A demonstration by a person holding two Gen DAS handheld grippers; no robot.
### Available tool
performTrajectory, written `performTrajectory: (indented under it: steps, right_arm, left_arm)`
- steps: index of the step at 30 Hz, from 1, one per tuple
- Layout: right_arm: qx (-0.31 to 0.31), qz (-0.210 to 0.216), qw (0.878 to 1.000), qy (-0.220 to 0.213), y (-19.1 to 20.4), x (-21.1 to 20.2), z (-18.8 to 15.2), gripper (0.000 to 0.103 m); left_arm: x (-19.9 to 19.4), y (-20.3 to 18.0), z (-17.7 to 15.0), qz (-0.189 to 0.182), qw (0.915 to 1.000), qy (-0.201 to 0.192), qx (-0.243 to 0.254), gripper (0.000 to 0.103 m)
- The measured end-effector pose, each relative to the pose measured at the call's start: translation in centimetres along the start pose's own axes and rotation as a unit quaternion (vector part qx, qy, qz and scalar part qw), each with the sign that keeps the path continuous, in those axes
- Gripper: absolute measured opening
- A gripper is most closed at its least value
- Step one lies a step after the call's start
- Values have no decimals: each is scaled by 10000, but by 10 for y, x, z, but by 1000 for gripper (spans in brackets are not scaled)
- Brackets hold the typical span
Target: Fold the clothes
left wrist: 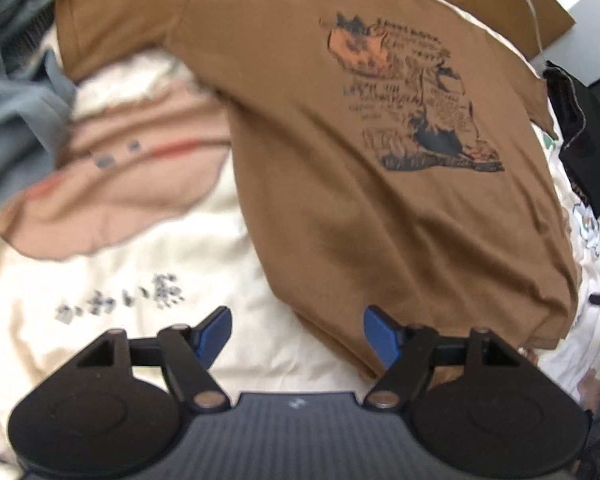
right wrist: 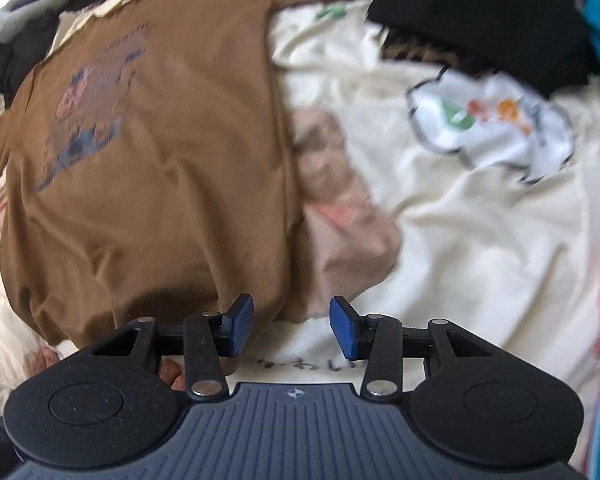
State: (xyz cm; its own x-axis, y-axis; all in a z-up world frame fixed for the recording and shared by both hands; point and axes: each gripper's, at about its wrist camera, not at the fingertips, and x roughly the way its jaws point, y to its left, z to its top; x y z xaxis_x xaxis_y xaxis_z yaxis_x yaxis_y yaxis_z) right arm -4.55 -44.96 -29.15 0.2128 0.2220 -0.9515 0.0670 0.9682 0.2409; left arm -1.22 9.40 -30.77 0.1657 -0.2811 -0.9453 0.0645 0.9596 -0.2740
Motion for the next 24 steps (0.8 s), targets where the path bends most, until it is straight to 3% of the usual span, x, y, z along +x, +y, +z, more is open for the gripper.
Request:
performTrajectory:
  steps: [5, 6, 7, 9, 13, 18, 24]
  right_arm:
    - [35, 213, 9998, -9, 0, 28, -14, 50]
    - [52, 225, 9997, -52, 0, 33, -15, 50]
    - [62, 239, 9996, -99, 1, 36, -15, 50]
    - [-55, 318, 9994, -117, 5, 40, -14, 51]
    - [-436, 441, 9981, -57, 14, 40, -8, 50]
    - [-268, 493, 9982, -208, 13, 34, 0, 50]
    - [-238, 416, 9986, -226, 16, 35, -2, 50]
  left_arm:
    - [26, 5, 1, -357, 9992, -13, -184, 72]
    - [29, 5, 2, -416, 9989, -43, -225, 62]
    - [31, 6, 3, -488, 9984, -68, -279, 38]
    - [29, 7, 7, -608, 9975, -78, -363, 5]
    - [10, 2, 17, -889, 9950, -335, -293, 5]
    - [-9, -23, 41, -1255, 9904, -575, 72, 5]
    - [5, -47, 69, -1587, 9848, -703, 94, 6]
